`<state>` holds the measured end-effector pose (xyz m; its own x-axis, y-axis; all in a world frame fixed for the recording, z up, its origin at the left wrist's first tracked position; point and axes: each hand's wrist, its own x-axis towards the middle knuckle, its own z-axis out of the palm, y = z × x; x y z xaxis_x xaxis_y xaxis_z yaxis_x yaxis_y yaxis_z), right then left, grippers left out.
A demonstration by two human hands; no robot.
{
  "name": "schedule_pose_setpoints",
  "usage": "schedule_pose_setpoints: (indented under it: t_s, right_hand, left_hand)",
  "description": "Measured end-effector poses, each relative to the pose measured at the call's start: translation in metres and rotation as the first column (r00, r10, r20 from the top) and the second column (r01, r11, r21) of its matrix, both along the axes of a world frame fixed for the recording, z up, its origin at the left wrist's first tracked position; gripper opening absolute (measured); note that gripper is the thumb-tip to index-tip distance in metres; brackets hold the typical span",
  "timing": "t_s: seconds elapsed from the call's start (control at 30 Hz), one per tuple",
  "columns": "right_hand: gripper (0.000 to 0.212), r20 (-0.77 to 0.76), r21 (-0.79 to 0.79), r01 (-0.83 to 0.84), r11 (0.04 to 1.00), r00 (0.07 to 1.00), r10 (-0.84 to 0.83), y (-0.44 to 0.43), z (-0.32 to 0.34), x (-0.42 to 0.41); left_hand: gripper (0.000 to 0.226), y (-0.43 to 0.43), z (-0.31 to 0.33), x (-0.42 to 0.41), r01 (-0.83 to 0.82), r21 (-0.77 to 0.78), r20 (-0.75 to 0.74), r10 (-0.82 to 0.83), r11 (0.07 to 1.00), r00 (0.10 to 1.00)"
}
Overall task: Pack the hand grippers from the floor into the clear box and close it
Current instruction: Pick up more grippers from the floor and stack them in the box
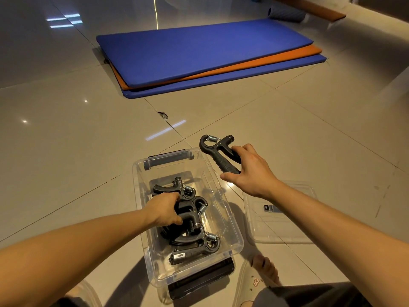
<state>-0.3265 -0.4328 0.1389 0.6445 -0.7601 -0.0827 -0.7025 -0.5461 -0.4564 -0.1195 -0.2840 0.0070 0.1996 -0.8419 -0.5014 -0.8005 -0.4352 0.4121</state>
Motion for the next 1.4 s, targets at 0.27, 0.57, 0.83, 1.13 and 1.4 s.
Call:
schedule_pose_setpoints:
  t_s: [0.27, 0.57, 0.83, 1.13, 1.4]
  right_hand:
    - [0.085, 0.021, -0.014, -0.037, 0.999, 0.999, 0.038, 0.009, 0.001, 0.01]
    - [0.089, 0.128, -0.034, -0.078, 0.996, 0.988, 0.082, 0.023, 0.004, 0.018]
    - [0.049, 0.293, 0.368, 0.011, 0.93, 0.947, -0.127, 0.005, 0.045, 0.019]
    - [0.053, 0.189, 0.852, 0.112, 0.511, 0.844, -0.502, 0.016, 0.049, 0.021]
    - [0.019, 0.111, 0.879, 0.152, 0.452, 0.856, -0.505, 0.022, 0.032, 0.017]
  left_hand:
    - [0.026, -0.046, 0.089, -0.003, -0.581, -0.002, -0.857, 0.299, 0.814, 0.42]
    - [0.023, -0.051, 0.122, -0.019, -0.761, 0.054, -0.904, 0.356, 0.646, 0.238]
    - [0.014, -0.041, 0.147, -0.007, -0.586, -0.444, -0.683, 0.167, 0.678, 0.711]
    - [0.021, -0.018, 0.142, -0.014, 0.141, -0.727, 0.097, -0.103, 0.672, 0.99]
    - [0.05, -0.006, 0.122, -0.019, 0.242, -0.669, 0.26, -0.084, 0.703, 0.962]
